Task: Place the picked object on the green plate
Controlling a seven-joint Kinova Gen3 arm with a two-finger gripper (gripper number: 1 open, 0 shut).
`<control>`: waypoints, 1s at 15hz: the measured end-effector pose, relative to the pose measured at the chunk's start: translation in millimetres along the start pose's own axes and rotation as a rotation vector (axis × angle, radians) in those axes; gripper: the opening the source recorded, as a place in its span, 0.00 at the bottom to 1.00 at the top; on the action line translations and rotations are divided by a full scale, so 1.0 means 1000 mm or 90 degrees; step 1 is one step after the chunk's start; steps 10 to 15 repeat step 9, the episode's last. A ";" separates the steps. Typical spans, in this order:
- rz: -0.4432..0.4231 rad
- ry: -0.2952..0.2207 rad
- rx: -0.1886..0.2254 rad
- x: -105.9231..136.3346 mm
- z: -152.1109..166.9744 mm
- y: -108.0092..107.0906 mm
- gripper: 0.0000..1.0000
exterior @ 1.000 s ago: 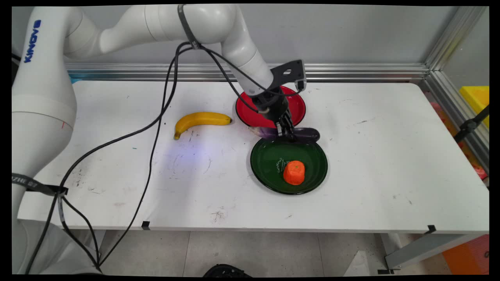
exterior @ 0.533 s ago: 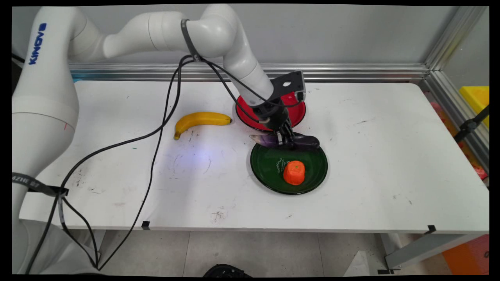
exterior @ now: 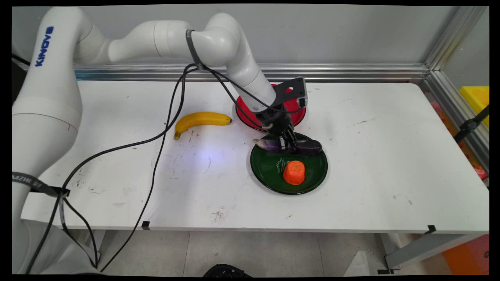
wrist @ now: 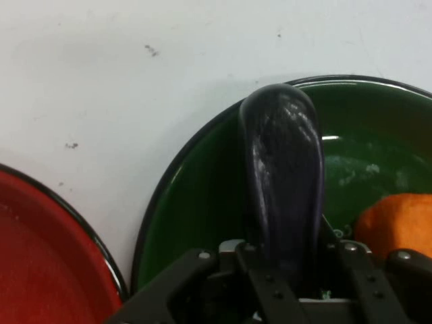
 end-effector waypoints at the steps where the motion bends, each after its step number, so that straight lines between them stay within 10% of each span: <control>1: 0.000 0.002 0.000 0.000 0.002 0.000 0.00; 3: 0.001 0.005 0.000 0.000 0.005 0.000 0.00; 4: 0.000 0.007 0.000 0.001 0.006 -0.001 1.00; 15: 0.001 0.013 0.001 0.004 0.006 -0.005 1.00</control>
